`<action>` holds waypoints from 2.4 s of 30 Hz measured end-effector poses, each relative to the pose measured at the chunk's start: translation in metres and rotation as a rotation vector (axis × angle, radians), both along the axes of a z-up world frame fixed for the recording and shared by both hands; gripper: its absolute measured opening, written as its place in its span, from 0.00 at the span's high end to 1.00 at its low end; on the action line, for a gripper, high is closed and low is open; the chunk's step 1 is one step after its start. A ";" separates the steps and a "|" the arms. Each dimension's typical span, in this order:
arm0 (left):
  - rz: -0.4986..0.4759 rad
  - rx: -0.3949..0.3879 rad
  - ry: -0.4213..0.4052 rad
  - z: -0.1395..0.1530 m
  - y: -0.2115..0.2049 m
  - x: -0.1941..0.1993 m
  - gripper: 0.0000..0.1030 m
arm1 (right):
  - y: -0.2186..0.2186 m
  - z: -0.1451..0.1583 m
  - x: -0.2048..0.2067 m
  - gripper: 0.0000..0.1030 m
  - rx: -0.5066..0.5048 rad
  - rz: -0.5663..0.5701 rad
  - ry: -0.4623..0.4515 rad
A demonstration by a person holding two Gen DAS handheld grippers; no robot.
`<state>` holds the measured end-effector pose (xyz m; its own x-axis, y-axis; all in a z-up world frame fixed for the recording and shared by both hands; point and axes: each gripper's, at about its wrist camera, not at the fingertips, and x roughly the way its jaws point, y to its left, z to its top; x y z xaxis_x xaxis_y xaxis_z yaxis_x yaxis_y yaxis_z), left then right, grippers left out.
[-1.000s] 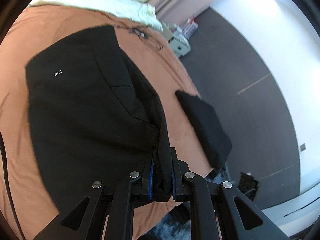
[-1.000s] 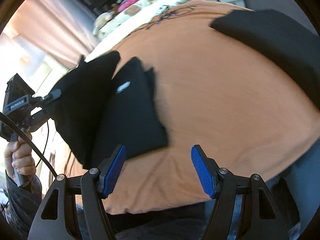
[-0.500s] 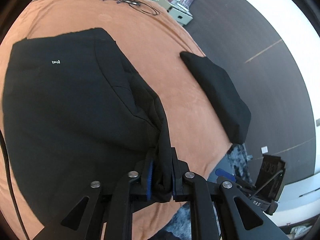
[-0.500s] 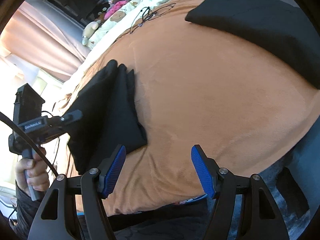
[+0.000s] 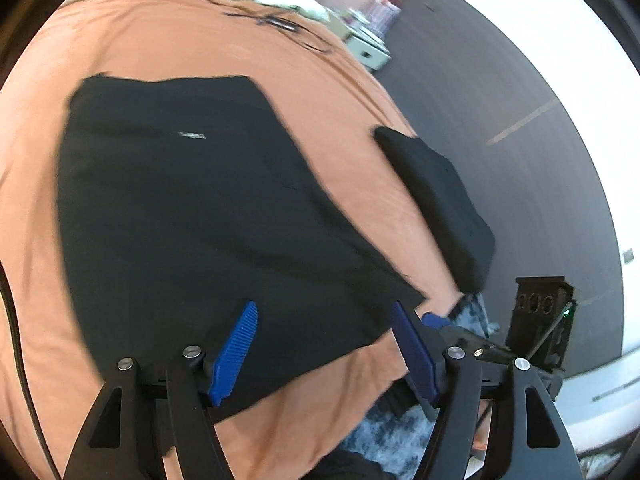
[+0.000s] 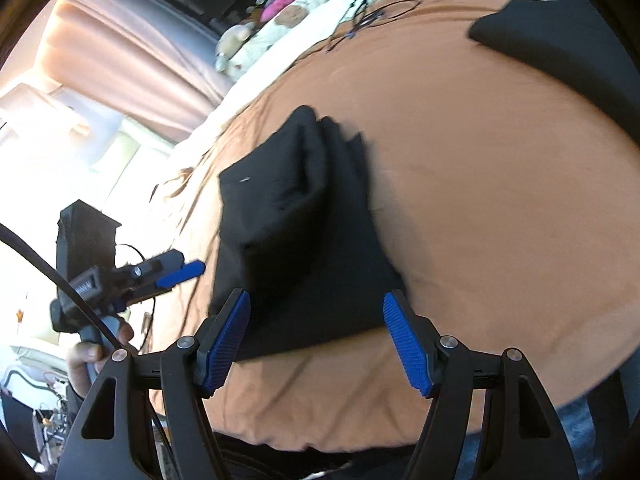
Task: Fold large clothes
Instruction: 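Open the left tool and release the folded T-shirt, then grasp the hem end of the lengthwise-folded T-shirt with both tools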
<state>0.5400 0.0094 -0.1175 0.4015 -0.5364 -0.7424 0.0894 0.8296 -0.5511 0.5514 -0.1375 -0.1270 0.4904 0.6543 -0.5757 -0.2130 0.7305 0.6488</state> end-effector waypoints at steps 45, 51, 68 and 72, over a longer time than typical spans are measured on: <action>0.070 0.277 0.061 -0.063 0.045 0.011 0.58 | 0.008 -0.043 0.033 0.70 -0.087 -0.040 0.079; 0.138 0.168 0.045 -0.057 0.082 0.013 0.44 | 0.006 0.002 0.045 0.32 -0.100 -0.025 -0.025; 0.253 0.114 0.015 -0.067 0.115 0.113 0.38 | 0.051 0.002 0.153 0.32 -0.183 0.078 -0.018; 0.265 0.166 -0.001 -0.070 0.112 0.131 0.38 | 0.062 -0.007 0.171 0.68 -0.204 0.062 -0.027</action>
<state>0.6706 0.1219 -0.1873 0.5117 -0.2842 -0.8108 -0.1421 0.9027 -0.4061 0.7228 -0.0758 -0.1336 0.4699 0.5550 -0.6864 -0.2767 0.8310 0.4825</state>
